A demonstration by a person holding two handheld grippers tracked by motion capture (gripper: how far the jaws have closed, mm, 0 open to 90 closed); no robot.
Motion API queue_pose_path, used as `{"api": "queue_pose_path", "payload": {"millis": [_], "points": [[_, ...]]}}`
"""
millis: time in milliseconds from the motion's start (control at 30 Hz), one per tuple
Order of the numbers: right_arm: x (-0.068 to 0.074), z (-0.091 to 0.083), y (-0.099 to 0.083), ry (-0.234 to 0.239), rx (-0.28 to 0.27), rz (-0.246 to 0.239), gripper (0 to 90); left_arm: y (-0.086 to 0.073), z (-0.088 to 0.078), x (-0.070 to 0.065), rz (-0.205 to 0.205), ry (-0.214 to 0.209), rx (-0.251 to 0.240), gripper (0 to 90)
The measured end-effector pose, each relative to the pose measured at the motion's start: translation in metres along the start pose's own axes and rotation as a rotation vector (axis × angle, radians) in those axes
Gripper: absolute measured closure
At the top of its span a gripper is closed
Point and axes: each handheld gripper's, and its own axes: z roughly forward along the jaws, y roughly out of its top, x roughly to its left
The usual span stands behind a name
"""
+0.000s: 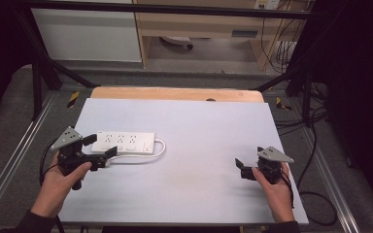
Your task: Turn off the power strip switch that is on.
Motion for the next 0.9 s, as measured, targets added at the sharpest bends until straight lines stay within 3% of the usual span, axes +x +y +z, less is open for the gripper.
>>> {"api": "queue_pose_path", "payload": {"millis": [500, 900], "points": [[0.001, 0.001, 0.0, 0.007, 0.009, 0.001, 4.6, 0.016, 0.005, 0.004, 0.006, 0.013, -0.006, 7.4], [0.002, 0.001, 0.0, 0.006, 0.012, -0.001, 4.1, 0.024, 0.022, 0.003, -0.01, 0.014, 0.003, 9.0]]}}
